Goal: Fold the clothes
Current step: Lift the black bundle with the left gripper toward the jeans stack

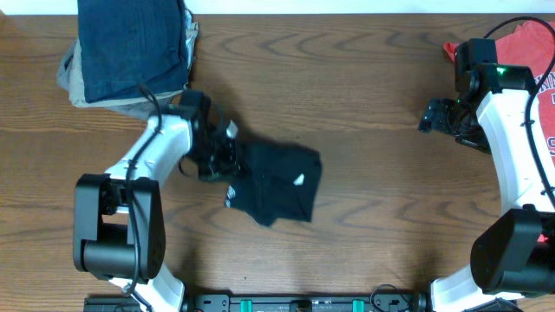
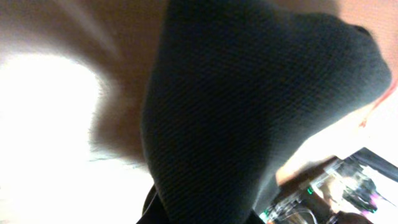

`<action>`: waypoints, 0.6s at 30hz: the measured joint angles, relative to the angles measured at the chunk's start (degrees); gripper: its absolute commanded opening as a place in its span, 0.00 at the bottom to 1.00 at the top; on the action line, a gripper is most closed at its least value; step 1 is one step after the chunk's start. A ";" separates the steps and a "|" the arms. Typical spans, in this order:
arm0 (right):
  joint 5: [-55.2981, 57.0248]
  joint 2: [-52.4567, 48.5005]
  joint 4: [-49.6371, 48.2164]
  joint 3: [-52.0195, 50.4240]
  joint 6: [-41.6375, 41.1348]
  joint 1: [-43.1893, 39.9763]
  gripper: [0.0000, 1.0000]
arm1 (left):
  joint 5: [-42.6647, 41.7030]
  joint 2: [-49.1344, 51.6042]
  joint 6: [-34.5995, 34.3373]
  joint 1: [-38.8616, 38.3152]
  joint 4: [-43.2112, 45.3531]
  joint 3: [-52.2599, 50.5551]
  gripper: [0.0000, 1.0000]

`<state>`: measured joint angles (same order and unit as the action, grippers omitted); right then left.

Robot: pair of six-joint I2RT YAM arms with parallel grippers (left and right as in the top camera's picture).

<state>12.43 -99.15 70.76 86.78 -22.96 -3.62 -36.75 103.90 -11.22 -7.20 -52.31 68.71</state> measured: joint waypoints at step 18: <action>0.00 0.00 -0.04 0.00 0.00 0.00 0.99 | 22.45 0.00 5.31 3.23 -0.26 26.49 0.06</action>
<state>12.43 -99.15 70.72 86.78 -22.96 -3.62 -14.31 103.90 -5.91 -3.97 -52.58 95.20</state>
